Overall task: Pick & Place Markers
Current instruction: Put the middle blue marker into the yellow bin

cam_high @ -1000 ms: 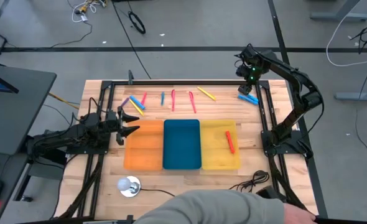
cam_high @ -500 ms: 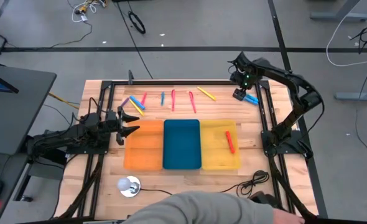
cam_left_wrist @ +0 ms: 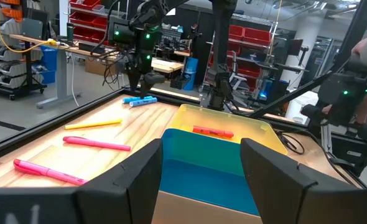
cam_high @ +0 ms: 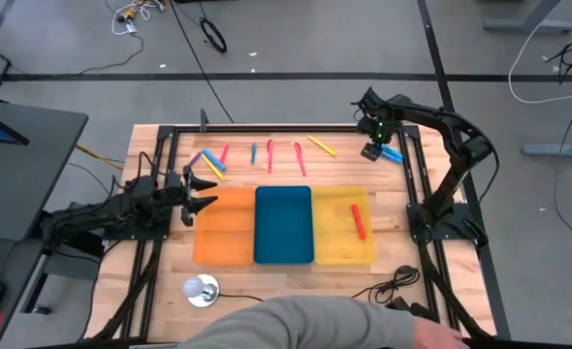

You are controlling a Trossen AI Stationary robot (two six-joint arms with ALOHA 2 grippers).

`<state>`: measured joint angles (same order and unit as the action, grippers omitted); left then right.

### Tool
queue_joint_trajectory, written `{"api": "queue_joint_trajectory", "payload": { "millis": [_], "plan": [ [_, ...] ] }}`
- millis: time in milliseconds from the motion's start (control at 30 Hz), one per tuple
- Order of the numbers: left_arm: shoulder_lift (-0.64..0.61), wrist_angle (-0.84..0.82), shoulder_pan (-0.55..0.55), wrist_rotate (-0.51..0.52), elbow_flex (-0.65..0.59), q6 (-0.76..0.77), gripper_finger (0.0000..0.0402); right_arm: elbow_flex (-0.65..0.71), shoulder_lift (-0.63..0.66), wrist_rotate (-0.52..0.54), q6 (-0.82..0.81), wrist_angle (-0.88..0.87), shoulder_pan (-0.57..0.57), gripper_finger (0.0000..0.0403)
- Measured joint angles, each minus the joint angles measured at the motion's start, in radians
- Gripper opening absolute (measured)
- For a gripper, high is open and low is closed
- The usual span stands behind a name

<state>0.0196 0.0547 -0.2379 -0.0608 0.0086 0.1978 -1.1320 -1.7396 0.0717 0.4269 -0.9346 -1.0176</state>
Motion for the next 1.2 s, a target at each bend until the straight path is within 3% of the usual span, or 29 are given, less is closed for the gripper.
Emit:
{"api": "queue_joint_trajectory", "payload": {
  "millis": [767,1200],
  "plan": [
    [0.0,0.0,0.0,0.0,0.0,0.0,0.0222,0.0,-0.116,-0.039,0.0,-0.009,-0.021,0.0255],
    [0.0,0.0,0.0,0.0,0.0,0.0,0.0222,0.0,-0.12,-0.025,0.044,-0.015,-0.033,0.0154]
  ]
}}
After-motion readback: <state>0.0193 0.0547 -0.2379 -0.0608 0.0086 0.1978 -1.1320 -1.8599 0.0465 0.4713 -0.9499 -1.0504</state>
